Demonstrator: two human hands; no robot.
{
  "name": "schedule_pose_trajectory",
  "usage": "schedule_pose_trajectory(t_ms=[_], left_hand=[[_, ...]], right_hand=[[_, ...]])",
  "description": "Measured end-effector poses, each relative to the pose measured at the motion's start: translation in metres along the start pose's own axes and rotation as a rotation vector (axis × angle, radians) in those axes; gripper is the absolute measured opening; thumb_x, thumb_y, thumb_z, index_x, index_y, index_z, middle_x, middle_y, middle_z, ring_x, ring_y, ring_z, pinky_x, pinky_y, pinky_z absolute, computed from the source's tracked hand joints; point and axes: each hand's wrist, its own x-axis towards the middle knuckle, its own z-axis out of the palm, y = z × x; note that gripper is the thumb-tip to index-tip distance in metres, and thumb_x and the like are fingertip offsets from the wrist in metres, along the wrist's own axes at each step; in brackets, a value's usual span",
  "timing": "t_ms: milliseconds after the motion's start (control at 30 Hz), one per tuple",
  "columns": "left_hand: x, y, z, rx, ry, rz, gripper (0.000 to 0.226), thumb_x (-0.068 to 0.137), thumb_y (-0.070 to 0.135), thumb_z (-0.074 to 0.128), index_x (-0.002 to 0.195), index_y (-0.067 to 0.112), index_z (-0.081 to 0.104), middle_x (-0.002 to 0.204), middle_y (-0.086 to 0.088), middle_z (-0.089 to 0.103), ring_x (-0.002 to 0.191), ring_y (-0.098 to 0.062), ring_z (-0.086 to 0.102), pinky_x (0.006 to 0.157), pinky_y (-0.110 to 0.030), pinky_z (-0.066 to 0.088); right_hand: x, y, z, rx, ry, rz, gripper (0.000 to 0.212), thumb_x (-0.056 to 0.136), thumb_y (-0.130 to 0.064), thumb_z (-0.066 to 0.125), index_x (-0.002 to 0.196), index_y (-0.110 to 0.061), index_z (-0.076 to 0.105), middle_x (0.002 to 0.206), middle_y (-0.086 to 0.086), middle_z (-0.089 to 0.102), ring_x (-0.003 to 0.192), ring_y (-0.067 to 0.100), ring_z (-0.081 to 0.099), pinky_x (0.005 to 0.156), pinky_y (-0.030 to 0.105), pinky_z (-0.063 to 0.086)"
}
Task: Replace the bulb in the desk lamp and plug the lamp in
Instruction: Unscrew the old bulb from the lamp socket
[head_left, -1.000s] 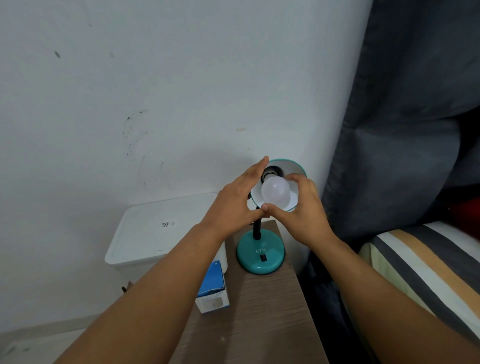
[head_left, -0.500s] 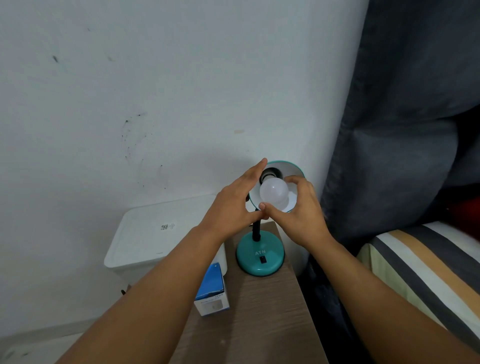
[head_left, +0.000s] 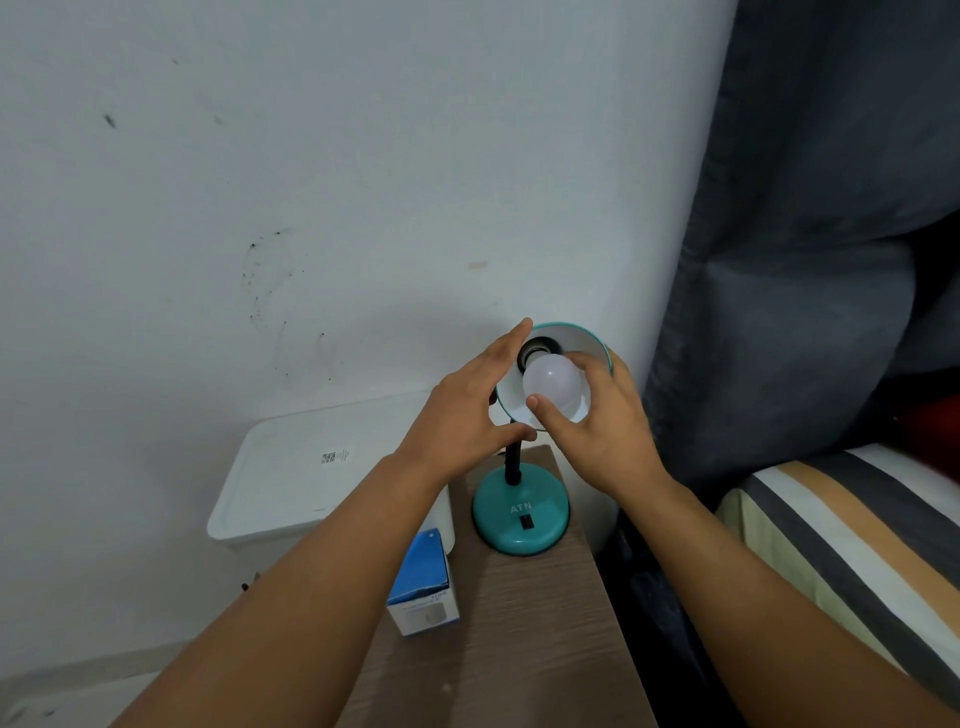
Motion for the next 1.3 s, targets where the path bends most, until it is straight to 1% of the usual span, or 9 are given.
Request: schedule_pose_trajectory(t_ms=[267, 400, 533, 700, 800, 900, 1000, 1167, 1300], left_hand=[[-0.0002, 0.0024, -0.0012, -0.027, 0.005, 0.000, 0.109, 0.078, 0.027, 0.087, 0.157, 0.053, 0.015, 0.157, 0.022, 0.038, 0.134, -0.001, 0.048, 0.104, -0.024, 0.050], [0.0004, 0.0015, 0.0003, -0.033, -0.001, -0.001, 0.112, 0.076, 0.026, 0.089, 0.157, 0.051, 0.016, 0.157, 0.021, 0.039, 0.137, -0.001, 0.046, 0.105, -0.024, 0.049], [0.0017, -0.0007, 0.0003, -0.043, 0.001, 0.004, 0.115, 0.074, 0.024, 0.091, 0.158, 0.050, 0.016, 0.155, 0.018, 0.042, 0.133, -0.004, 0.051, 0.103, -0.026, 0.051], [0.0006, -0.0013, -0.0002, -0.040, -0.005, 0.011, 0.114, 0.075, 0.025, 0.090, 0.158, 0.049, 0.015, 0.157, 0.017, 0.041, 0.134, -0.005, 0.050, 0.105, -0.025, 0.050], [0.0000, 0.0001, -0.0001, -0.038, -0.001, 0.017, 0.110, 0.078, 0.029, 0.088, 0.158, 0.050, 0.015, 0.157, 0.023, 0.038, 0.135, -0.003, 0.048, 0.104, -0.024, 0.050], [-0.0003, 0.0003, 0.0000, -0.042, 0.002, 0.014, 0.109, 0.079, 0.027, 0.087, 0.157, 0.051, 0.015, 0.157, 0.021, 0.038, 0.136, -0.004, 0.048, 0.104, -0.026, 0.050], [-0.0003, 0.0006, 0.0003, -0.036, -0.002, 0.006, 0.112, 0.077, 0.026, 0.088, 0.157, 0.051, 0.014, 0.158, 0.017, 0.039, 0.136, -0.006, 0.048, 0.105, -0.028, 0.050], [-0.0006, -0.0002, 0.0001, -0.040, -0.004, -0.001, 0.113, 0.076, 0.026, 0.090, 0.157, 0.052, 0.014, 0.157, 0.018, 0.041, 0.132, -0.006, 0.052, 0.104, -0.030, 0.051], [-0.0010, 0.0010, -0.0009, -0.040, 0.003, 0.000, 0.110, 0.078, 0.029, 0.088, 0.156, 0.055, 0.014, 0.156, 0.021, 0.039, 0.131, -0.003, 0.051, 0.102, -0.029, 0.052]], right_hand=[[-0.0053, -0.0041, 0.0025, -0.030, 0.059, 0.066, 0.085, 0.058, -0.078, 0.066, 0.126, -0.033, 0.042, 0.153, 0.000, 0.033, 0.137, 0.021, 0.039, 0.103, 0.050, 0.044], [-0.0042, -0.0074, 0.0010, -0.169, 0.096, 0.036, 0.071, 0.068, -0.066, 0.074, 0.126, -0.031, 0.053, 0.165, 0.002, 0.008, 0.150, 0.031, 0.012, 0.113, 0.056, 0.027], [-0.0021, -0.0075, -0.0017, -0.335, 0.073, -0.079, 0.065, 0.077, -0.056, 0.073, 0.133, -0.030, 0.053, 0.165, 0.007, -0.002, 0.150, 0.039, -0.005, 0.116, 0.063, 0.007], [0.0011, -0.0037, -0.0063, -0.140, -0.002, -0.110, 0.068, 0.075, -0.038, 0.081, 0.135, -0.037, 0.049, 0.164, -0.007, -0.012, 0.150, 0.037, -0.005, 0.116, 0.063, 0.014], [-0.0007, -0.0014, -0.0047, -0.060, 0.008, -0.106, 0.081, 0.069, -0.044, 0.083, 0.138, -0.038, 0.041, 0.164, -0.010, -0.008, 0.151, 0.032, 0.005, 0.113, 0.059, 0.031], [-0.0018, -0.0023, -0.0038, -0.029, 0.033, -0.014, 0.082, 0.066, -0.056, 0.082, 0.135, -0.036, 0.042, 0.164, -0.008, -0.003, 0.149, 0.021, 0.019, 0.109, 0.044, 0.039], [-0.0040, -0.0016, -0.0046, -0.002, 0.013, -0.006, 0.068, 0.070, -0.050, 0.082, 0.130, -0.038, 0.049, 0.165, -0.001, 0.006, 0.146, 0.017, 0.023, 0.103, 0.033, 0.036], [-0.0024, -0.0030, -0.0071, 0.061, -0.040, -0.041, 0.066, 0.075, -0.027, 0.080, 0.131, -0.044, 0.048, 0.162, -0.003, 0.013, 0.142, 0.009, 0.021, 0.100, 0.025, 0.032], [-0.0026, -0.0037, -0.0059, 0.101, -0.017, -0.016, 0.078, 0.068, -0.035, 0.084, 0.134, -0.034, 0.042, 0.152, -0.005, 0.032, 0.136, 0.011, 0.033, 0.104, 0.033, 0.037]])
